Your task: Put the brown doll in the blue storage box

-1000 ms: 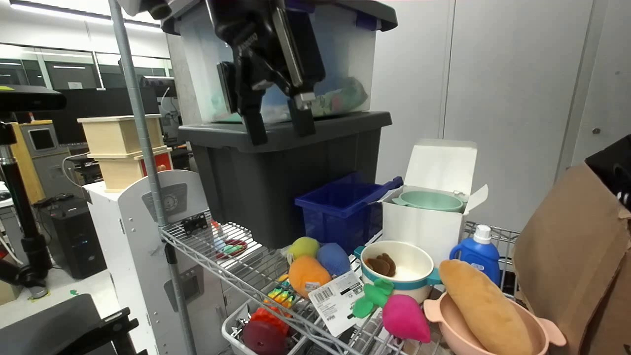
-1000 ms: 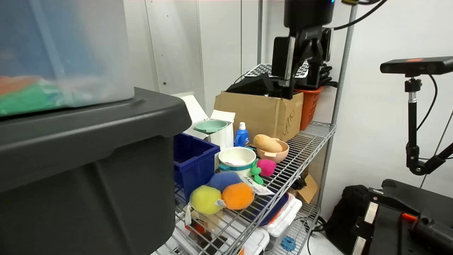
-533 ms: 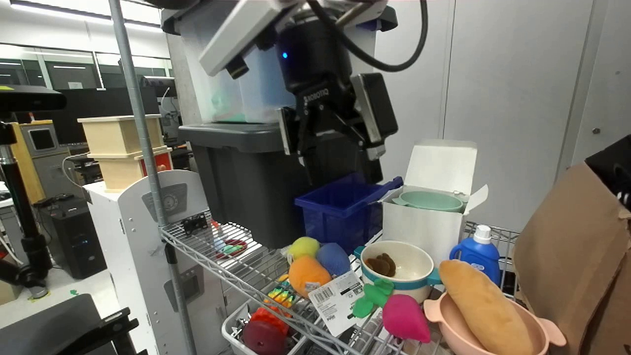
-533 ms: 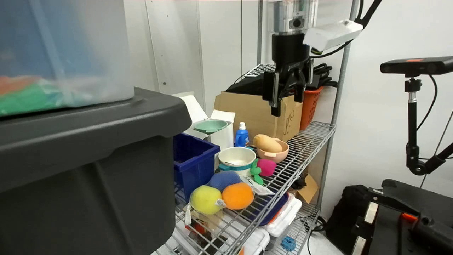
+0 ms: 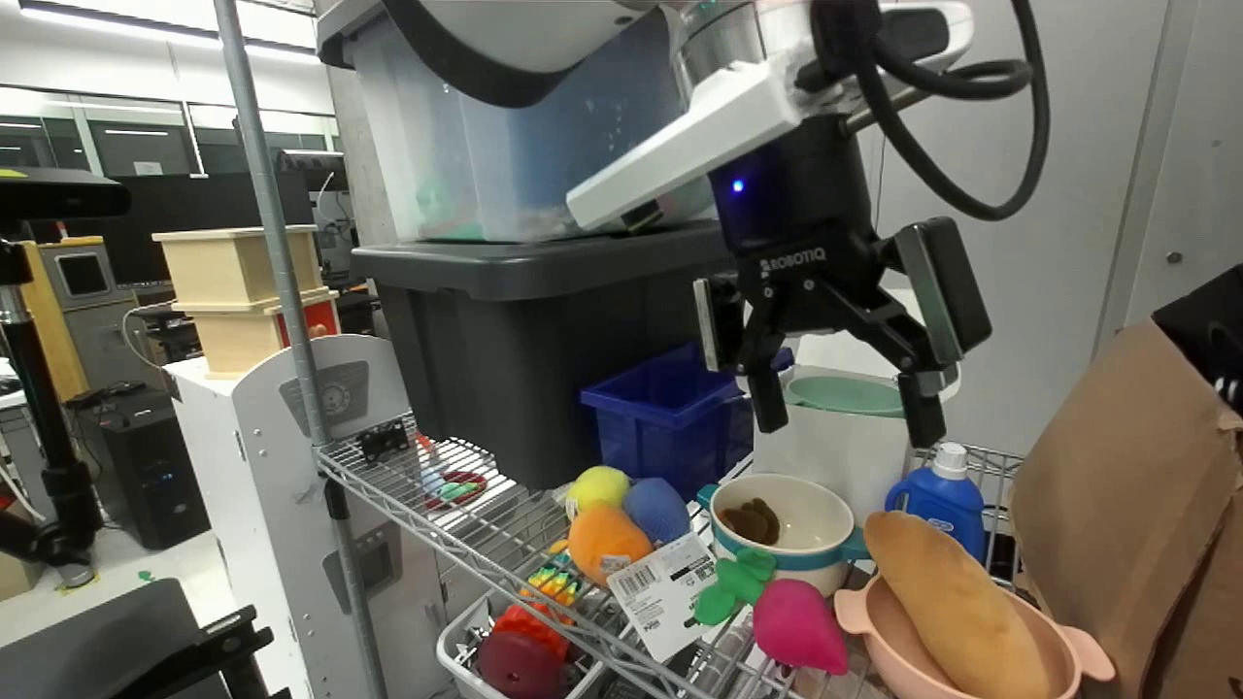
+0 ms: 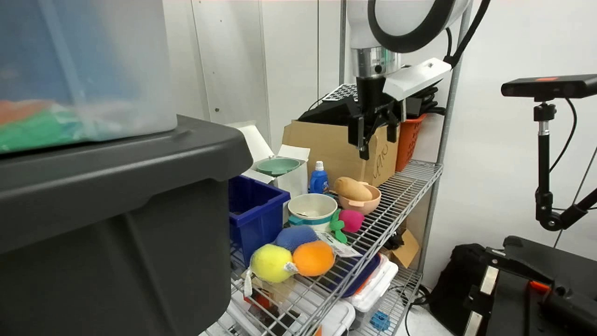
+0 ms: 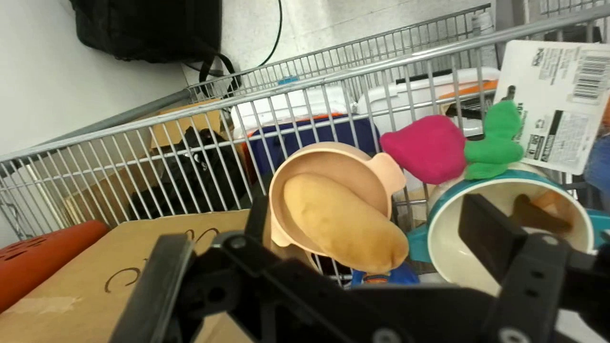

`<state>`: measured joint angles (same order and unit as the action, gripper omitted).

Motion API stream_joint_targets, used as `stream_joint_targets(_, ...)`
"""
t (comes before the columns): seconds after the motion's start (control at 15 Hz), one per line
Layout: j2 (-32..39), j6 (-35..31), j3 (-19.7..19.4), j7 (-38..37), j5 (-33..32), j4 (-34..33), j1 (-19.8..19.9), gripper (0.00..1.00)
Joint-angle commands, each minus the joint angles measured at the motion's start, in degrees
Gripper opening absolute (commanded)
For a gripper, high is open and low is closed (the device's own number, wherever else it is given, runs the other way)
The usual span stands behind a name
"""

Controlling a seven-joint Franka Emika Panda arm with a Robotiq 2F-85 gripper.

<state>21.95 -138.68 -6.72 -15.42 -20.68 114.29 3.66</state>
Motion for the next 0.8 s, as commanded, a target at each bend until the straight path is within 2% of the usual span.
stream_joint_targets(0.0,6.83,0.50,-2.88,-1.90,-0.63,-6.77,-1.84,1.00)
stream_joint_targets(0.33,13.38,1.73,-4.47,-3.00,0.69,-14.18,-3.09,1.00)
stream_joint_targets(0.73,19.48,6.21,-3.66,-1.97,4.32,-23.61,-3.28,1.00)
